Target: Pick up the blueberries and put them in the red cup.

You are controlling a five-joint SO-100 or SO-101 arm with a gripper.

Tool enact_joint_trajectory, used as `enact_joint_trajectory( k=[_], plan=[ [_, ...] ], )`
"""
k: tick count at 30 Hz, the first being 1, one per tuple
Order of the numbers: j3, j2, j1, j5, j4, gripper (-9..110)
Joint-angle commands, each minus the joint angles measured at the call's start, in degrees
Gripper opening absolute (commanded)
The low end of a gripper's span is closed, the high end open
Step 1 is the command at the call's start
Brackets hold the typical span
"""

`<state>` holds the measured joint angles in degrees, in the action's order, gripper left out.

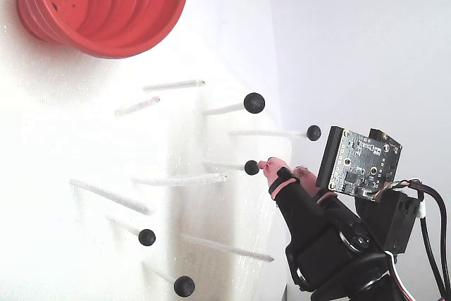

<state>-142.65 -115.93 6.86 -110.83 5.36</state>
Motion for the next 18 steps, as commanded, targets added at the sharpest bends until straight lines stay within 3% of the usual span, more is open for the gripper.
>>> enact_joint_trajectory(
  k=[1, 18],
  plan=[
    [4.22, 0.97, 0.79, -0.62, 2.64, 16],
    [10.37, 10.55, 1.76, -3.69, 8.09, 16]
  ],
)
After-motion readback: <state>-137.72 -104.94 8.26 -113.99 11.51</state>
